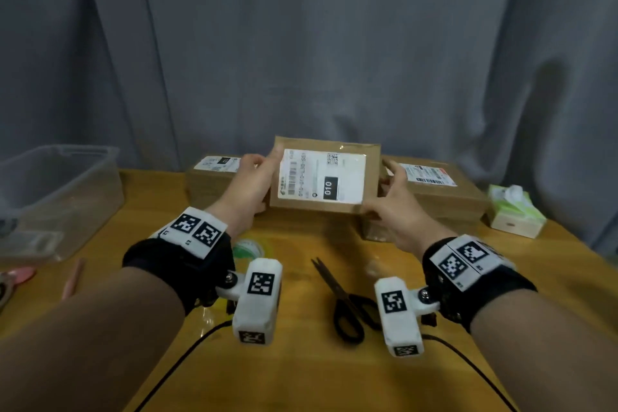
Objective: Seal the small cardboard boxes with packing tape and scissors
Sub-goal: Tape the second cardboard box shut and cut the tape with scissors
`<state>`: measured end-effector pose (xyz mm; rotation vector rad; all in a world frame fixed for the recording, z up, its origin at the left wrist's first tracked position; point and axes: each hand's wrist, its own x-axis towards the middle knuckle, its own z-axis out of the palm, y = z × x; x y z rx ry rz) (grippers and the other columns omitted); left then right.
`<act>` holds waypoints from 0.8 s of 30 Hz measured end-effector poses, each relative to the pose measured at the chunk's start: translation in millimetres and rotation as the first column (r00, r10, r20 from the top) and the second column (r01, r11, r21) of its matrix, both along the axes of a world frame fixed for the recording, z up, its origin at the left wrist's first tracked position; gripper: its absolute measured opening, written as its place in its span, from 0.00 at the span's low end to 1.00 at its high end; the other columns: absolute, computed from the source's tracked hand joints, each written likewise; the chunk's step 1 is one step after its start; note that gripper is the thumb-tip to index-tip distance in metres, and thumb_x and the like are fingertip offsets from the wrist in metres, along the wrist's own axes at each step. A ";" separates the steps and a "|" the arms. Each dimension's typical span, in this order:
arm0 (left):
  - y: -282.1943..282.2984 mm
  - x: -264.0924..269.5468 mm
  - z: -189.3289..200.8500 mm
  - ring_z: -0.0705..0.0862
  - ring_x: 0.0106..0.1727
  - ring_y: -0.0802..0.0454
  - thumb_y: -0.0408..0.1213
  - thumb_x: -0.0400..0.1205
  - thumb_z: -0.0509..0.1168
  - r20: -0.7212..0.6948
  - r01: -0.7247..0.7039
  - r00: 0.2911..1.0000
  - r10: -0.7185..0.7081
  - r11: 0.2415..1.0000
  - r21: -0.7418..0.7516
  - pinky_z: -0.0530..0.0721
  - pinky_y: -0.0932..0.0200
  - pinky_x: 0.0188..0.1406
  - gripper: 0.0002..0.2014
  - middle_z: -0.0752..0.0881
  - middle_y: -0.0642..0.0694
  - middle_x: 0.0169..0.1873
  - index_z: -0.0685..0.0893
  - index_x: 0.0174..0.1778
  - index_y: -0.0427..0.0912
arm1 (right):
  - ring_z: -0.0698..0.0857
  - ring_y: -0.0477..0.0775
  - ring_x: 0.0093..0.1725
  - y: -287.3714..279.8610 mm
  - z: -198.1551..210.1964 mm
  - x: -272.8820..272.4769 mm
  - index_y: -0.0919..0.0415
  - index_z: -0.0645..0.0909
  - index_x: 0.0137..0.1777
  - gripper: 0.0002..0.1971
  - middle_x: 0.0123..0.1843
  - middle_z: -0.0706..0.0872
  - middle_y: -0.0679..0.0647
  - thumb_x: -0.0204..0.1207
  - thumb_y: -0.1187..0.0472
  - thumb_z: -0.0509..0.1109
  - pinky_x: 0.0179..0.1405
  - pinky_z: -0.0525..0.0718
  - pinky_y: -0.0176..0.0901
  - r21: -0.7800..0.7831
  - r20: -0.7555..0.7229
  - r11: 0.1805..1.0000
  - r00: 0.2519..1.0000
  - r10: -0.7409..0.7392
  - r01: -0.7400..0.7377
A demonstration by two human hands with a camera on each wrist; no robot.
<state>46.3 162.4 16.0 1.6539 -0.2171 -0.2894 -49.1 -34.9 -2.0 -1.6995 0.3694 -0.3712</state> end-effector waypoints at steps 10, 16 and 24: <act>40.5 -90.7 -18.2 0.86 0.51 0.40 0.54 0.75 0.71 -0.221 -0.178 0.970 0.106 0.924 -0.338 0.88 0.36 0.39 0.21 0.83 0.43 0.56 0.71 0.60 0.61 | 0.80 0.47 0.52 59.0 -17.4 -93.3 0.51 0.75 0.60 0.27 0.55 0.82 0.49 0.71 0.83 0.59 0.35 0.77 0.30 -0.083 0.106 0.990 0.986 0.125 -0.117; 62.9 -104.1 -41.5 0.86 0.57 0.45 0.47 0.76 0.70 -0.041 -0.166 0.986 0.164 0.895 -0.414 0.85 0.38 0.54 0.19 0.86 0.46 0.56 0.75 0.62 0.52 | 0.79 0.53 0.67 67.4 -70.0 -92.7 0.54 0.78 0.71 0.23 0.71 0.79 0.51 0.76 0.56 0.73 0.60 0.73 0.35 -0.475 -0.542 0.748 0.824 0.165 -0.462; 46.0 -117.0 -56.3 0.84 0.52 0.50 0.45 0.81 0.63 -0.013 -0.071 0.997 0.072 0.928 -0.365 0.83 0.46 0.53 0.05 0.85 0.50 0.48 0.79 0.52 0.53 | 0.84 0.53 0.53 31.0 -69.7 -114.0 0.52 0.85 0.48 0.06 0.51 0.88 0.51 0.73 0.54 0.77 0.52 0.79 0.42 -0.604 -0.582 0.689 0.813 -0.039 -0.400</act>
